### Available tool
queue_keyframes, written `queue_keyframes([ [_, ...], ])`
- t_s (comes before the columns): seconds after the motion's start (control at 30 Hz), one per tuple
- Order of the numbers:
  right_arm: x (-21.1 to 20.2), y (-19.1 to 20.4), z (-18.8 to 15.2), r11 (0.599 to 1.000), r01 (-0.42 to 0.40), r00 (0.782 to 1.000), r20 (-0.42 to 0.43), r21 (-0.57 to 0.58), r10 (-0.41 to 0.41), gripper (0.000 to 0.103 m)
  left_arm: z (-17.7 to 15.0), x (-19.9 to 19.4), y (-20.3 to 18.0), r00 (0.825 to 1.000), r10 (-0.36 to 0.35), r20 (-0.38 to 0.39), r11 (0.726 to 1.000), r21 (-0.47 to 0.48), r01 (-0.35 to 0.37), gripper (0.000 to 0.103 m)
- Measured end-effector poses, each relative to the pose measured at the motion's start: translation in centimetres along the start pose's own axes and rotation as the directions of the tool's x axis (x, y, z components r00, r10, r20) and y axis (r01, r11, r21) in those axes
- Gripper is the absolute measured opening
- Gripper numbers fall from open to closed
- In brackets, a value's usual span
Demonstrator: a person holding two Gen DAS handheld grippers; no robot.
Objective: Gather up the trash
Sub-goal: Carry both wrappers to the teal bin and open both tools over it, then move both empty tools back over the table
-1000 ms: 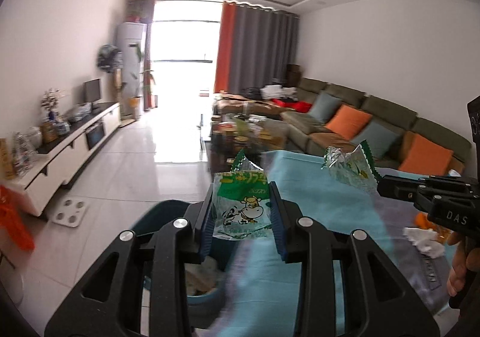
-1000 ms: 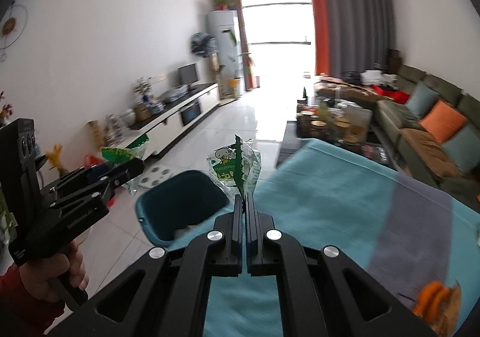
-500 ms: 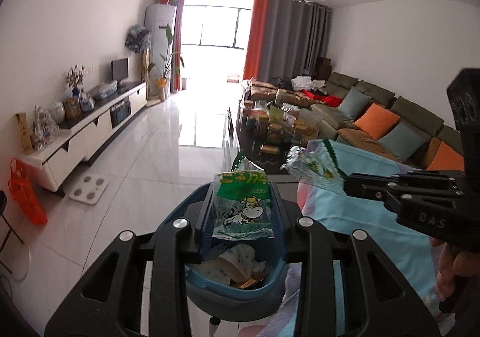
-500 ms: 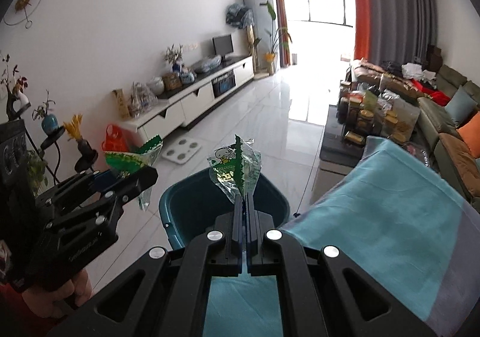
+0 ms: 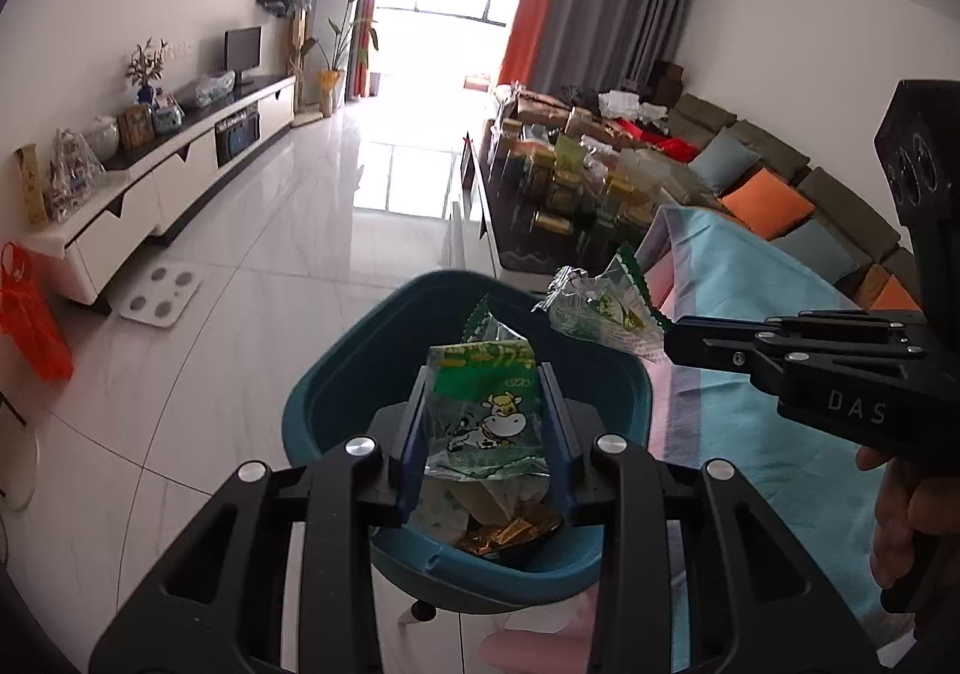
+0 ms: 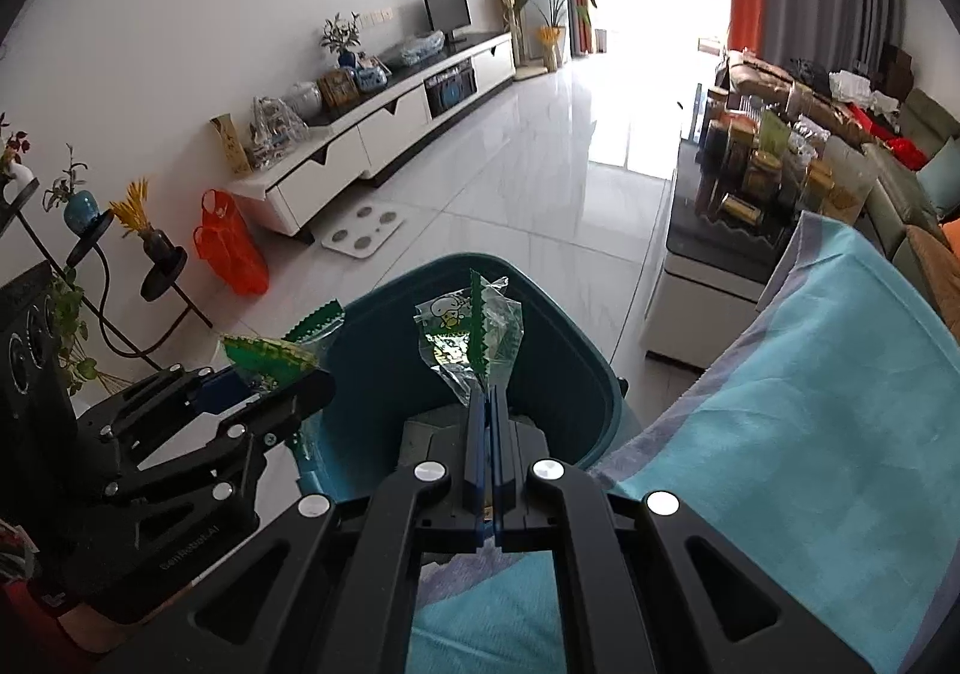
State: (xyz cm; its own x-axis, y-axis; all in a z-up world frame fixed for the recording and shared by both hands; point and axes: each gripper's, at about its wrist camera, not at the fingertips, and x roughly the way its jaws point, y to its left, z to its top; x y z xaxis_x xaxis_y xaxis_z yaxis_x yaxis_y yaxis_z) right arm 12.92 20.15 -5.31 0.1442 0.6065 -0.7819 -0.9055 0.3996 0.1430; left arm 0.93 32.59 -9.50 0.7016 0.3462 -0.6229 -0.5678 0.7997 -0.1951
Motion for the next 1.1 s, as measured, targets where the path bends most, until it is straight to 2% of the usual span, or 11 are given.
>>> queue_keyframes([
  [0.47,4.1,-0.4,1.4,1.0,0.0,0.995,-0.1,0.026,0.002,0.001,-0.2,5.5,0.0,0.996,-0.003,-0.086,1.0,-0.012,0.002,0.035],
  [0.7,5.0,-0.6,2.0,0.999,0.011,0.994,-0.11,0.033,-0.007,0.006,-0.3,7.3,0.0,0.994,0.007,-0.111,1.0,-0.007,-0.008,0.04],
  [0.87,4.8,-1.1,2.2,0.999,0.013,0.995,-0.099,0.048,-0.008,0.017,-0.4,8.1,-0.1,0.993,0.018,-0.114,1.0,0.004,-0.018,0.061],
  [0.9,4.6,-1.1,2.2,0.999,0.013,0.996,-0.092,0.052,-0.008,0.018,-0.5,8.2,-0.3,0.993,0.018,-0.119,1.0,0.005,-0.017,0.076],
  [0.93,4.4,-1.2,2.3,0.998,0.012,0.996,-0.086,0.056,-0.007,0.021,-0.4,8.4,-0.4,0.992,0.022,-0.121,1.0,0.006,-0.022,0.08],
  [1.0,3.9,-1.5,2.3,0.998,0.013,0.997,-0.074,0.06,-0.009,0.027,-0.3,8.0,-0.4,0.995,0.034,-0.096,0.999,0.004,-0.033,0.08],
  [1.1,3.0,-1.8,2.4,0.998,0.013,0.999,-0.05,0.067,-0.009,0.028,0.1,7.7,-0.6,0.995,0.037,-0.089,0.999,0.006,-0.036,0.084],
])
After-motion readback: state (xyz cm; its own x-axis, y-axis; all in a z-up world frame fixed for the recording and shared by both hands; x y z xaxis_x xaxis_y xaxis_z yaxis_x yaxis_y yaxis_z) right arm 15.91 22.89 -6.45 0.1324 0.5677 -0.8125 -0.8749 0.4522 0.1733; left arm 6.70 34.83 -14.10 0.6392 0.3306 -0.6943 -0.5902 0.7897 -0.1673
